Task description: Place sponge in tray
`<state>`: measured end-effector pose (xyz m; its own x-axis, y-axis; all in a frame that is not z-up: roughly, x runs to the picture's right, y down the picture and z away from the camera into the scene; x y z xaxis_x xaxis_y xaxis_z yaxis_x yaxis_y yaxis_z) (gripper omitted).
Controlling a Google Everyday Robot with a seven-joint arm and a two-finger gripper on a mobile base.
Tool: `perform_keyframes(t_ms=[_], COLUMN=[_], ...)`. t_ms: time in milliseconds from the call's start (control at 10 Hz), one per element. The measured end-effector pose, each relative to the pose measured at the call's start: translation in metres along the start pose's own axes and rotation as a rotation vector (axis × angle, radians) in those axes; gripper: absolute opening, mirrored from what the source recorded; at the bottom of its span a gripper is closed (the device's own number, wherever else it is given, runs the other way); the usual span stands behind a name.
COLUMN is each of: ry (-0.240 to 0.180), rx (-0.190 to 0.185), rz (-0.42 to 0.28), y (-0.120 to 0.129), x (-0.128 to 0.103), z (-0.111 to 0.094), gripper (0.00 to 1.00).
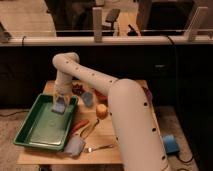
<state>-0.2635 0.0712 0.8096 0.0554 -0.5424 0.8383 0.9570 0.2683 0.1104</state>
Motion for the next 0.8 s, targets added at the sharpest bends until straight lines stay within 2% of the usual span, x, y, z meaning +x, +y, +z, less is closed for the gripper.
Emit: perform_keyframes(t_ms=[300,800], ry=[-0.027,-0.045], rx=[-0.026,-0.048], rz=[-0.053,-0.091], y=[-0.009,-0.015], x=[-0.011,-0.021], z=[0.009,0.017], gripper=[0.0,0.0])
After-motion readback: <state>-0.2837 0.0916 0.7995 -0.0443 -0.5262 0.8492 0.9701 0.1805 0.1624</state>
